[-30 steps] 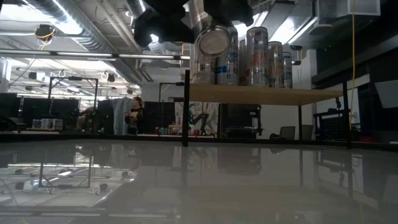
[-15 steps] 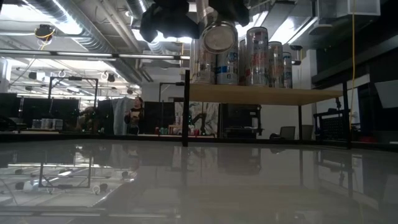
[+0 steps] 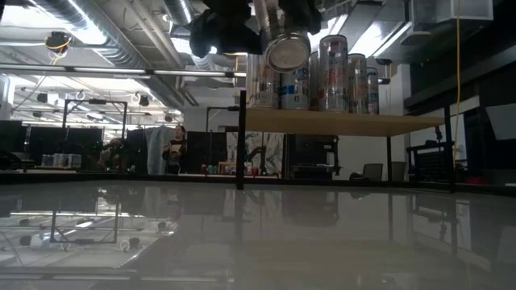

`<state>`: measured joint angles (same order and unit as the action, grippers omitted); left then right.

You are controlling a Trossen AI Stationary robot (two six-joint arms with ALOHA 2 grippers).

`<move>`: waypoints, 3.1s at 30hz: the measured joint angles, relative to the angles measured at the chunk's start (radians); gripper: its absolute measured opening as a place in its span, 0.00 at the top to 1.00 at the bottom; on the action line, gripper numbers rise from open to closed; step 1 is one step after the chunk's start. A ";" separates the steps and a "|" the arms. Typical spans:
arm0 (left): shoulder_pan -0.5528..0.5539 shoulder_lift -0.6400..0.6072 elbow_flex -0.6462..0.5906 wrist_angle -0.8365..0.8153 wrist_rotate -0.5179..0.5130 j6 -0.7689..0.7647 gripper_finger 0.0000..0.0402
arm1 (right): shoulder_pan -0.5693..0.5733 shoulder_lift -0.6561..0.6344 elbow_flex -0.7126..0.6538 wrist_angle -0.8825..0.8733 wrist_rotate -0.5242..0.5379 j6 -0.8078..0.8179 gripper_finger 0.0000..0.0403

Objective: Place canned beverage on shelf
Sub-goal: Put the orange soda can on the shelf aligned with the orange soda cans

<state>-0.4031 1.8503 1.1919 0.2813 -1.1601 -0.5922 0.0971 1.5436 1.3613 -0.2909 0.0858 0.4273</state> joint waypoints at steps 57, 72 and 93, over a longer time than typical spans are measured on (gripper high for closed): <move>0.122 0.000 -0.001 -0.030 0.368 -0.020 0.22 | 0.001 -0.695 -0.954 0.476 -0.331 -0.383 0.38; 0.181 0.000 -0.001 -0.056 0.421 -0.028 0.22 | 0.001 -0.448 -0.954 0.663 -0.359 -0.564 0.38; 0.171 0.002 -0.002 -0.249 0.497 -0.062 0.22 | 0.001 -0.163 -0.952 1.009 -0.359 -0.590 0.38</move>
<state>-0.2317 1.8523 1.1904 0.0322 -0.6628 -0.6540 0.0982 1.3807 0.4091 0.7182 -0.2729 -0.1627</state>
